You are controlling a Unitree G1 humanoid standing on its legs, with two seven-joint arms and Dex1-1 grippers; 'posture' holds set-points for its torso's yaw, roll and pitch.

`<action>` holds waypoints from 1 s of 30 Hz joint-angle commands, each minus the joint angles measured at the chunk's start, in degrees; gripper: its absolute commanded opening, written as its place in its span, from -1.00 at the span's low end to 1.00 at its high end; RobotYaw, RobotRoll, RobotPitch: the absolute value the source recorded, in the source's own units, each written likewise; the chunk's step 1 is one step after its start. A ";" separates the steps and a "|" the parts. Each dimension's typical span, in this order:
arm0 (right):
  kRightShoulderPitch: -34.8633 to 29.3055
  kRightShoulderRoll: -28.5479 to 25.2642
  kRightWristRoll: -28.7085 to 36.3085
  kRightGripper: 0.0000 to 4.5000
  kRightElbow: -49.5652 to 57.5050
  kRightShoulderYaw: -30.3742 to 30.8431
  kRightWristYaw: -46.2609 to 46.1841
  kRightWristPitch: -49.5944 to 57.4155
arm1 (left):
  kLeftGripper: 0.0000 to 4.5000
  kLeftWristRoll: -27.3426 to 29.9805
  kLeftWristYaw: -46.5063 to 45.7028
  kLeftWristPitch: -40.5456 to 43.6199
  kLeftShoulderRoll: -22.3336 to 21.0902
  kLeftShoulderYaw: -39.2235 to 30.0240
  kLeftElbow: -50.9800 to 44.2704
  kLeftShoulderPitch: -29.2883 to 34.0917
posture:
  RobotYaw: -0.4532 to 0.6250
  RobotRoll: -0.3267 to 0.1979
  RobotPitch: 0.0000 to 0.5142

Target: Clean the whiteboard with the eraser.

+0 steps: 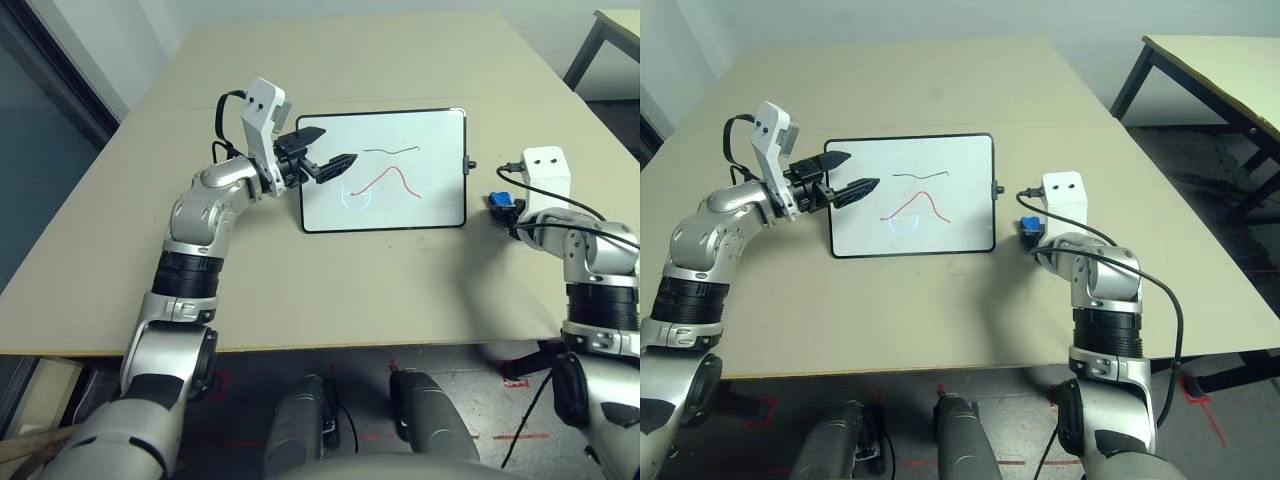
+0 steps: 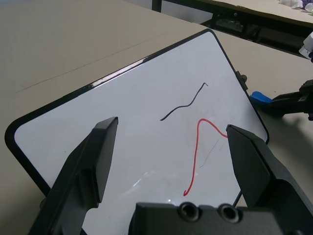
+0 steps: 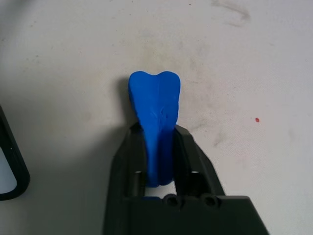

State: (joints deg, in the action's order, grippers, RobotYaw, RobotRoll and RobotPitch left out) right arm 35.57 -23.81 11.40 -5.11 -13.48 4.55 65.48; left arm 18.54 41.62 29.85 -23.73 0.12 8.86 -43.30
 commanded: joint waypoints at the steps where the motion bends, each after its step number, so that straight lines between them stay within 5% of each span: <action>1: 1.52 0.41 0.01 -0.75 -1.09 -1.11 -0.24 -0.53 | 1.00 0.15 -0.12 0.68 -0.19 -0.11 -1.12 1.25 | -0.51 0.25 -0.54; 7: 7.88 -2.79 0.71 -0.75 -0.13 2.06 5.18 -4.35 | 1.00 -0.36 0.28 1.21 -0.72 0.79 -2.27 2.60 | -0.51 0.25 -0.51; 16: 18.46 -7.10 2.76 -0.75 2.77 16.64 22.87 -4.83 | 1.00 -0.43 0.06 1.91 -1.22 0.96 -3.64 3.09 | -0.48 0.25 -0.50; 30: 18.09 -5.78 -2.70 -0.75 -3.87 26.93 28.05 -9.15 | 1.00 -0.29 -1.38 3.80 -1.61 0.57 -6.42 4.50 | -0.43 0.25 -0.46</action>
State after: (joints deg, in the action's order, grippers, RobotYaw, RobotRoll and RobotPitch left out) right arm 54.64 -29.87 9.60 -8.42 12.25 32.10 56.74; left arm 18.29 40.37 32.95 -24.74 0.89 3.72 -39.71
